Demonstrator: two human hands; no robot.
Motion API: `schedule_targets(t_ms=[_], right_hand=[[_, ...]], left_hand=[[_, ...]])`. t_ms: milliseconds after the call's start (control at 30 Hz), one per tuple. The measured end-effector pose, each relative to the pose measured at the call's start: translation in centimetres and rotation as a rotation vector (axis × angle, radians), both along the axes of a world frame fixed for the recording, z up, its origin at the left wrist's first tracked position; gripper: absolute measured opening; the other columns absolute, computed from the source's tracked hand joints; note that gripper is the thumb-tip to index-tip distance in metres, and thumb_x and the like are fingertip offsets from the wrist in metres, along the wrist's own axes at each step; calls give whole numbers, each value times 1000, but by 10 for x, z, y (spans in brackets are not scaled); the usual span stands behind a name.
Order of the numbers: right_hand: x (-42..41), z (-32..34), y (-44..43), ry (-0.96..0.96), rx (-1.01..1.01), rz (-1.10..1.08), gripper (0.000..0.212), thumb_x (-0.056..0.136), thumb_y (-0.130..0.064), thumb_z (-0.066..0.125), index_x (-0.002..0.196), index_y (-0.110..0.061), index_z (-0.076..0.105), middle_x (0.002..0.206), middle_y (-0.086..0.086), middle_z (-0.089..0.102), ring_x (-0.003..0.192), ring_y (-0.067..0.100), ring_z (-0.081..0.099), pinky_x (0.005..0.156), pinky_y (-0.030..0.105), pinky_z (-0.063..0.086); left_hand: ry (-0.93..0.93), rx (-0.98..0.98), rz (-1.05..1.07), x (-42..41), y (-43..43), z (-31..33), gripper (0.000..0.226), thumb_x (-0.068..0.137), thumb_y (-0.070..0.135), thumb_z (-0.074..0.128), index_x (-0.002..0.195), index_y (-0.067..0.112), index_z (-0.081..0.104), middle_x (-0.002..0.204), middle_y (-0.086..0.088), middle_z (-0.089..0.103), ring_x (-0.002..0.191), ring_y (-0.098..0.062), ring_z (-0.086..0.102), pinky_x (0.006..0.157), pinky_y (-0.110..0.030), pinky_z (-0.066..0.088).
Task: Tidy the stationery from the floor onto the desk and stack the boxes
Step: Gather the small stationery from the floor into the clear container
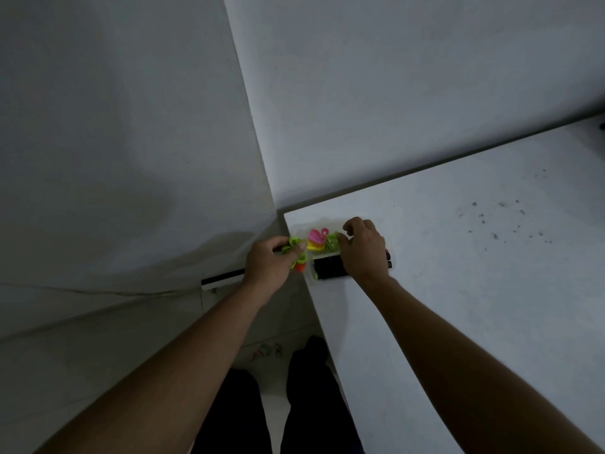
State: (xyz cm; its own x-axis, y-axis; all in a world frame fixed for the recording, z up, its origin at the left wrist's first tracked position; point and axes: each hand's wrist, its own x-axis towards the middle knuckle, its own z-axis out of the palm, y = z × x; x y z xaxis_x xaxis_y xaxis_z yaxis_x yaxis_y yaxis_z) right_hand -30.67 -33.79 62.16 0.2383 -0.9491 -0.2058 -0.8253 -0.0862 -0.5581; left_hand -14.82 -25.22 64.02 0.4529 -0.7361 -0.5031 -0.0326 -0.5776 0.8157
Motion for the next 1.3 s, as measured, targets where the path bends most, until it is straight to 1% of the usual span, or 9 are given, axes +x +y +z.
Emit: schedule_targets(t_ms=[167,333,433,500,633,833,1067,1200,1300], right_hand=[[-3,1,-2,61,7,71,15,96,-26,51,104,-18,61,95,1,69,88,21,63,94,33,33],[-5,19,-5,-357,207,29,24,97,-28,53,112,-15,64,101,1,71,87,10,66,72,18,50],[-9,28,-5,-559,491,124,30,97,-29,52,125,-20,61,106,2,70,89,13,69,71,25,58],[-14,28,-6,-606,539,137,32,96,-23,55,127,-21,59,109,3,70,93,15,70,76,29,59],[-24,24,-9,-558,454,44,26,94,-15,58,119,-18,63,105,6,70,88,18,71,74,30,59],[-35,16,-25,-221,72,-67,21,91,-22,63,109,-12,63,95,-1,67,78,10,61,70,22,50],[-22,4,-15,-87,-142,215,15,90,-22,62,93,-8,65,93,9,67,78,22,62,69,41,55],[-18,-4,-3,8,-269,415,17,87,-27,64,88,-10,66,92,6,68,83,24,60,72,41,51],[-19,-5,0,2,-265,383,18,90,-31,60,92,-13,65,96,2,68,89,22,59,78,37,48]], left_hand=[[30,-29,-20,-3,-3,2,38,80,37,73,104,7,70,98,-9,73,86,-21,71,70,-25,56],[119,-47,-27,-12,-12,9,29,84,33,71,100,10,70,98,-7,73,86,-19,71,80,-33,59],[220,-59,-35,-20,-20,11,29,85,33,69,101,9,68,101,-11,72,92,-24,71,84,-42,59],[213,-47,-39,-23,-25,8,30,84,41,68,98,14,67,99,-9,72,94,-25,70,85,-46,58],[157,-26,-71,-26,-29,8,48,68,65,65,91,23,65,97,-6,73,91,-26,71,87,-49,56],[63,-17,-60,-21,-23,0,40,71,62,65,82,25,68,92,-4,72,85,-31,71,84,-52,56],[6,11,-39,-18,-20,-3,25,88,40,64,95,17,68,95,-4,73,84,-25,71,83,-49,57],[-50,0,-30,-18,-20,2,27,89,39,62,98,14,69,96,-3,72,88,-19,69,84,-42,57],[-64,-2,-31,-17,-20,4,29,89,41,61,101,15,68,98,-1,71,91,-17,67,84,-37,56]])
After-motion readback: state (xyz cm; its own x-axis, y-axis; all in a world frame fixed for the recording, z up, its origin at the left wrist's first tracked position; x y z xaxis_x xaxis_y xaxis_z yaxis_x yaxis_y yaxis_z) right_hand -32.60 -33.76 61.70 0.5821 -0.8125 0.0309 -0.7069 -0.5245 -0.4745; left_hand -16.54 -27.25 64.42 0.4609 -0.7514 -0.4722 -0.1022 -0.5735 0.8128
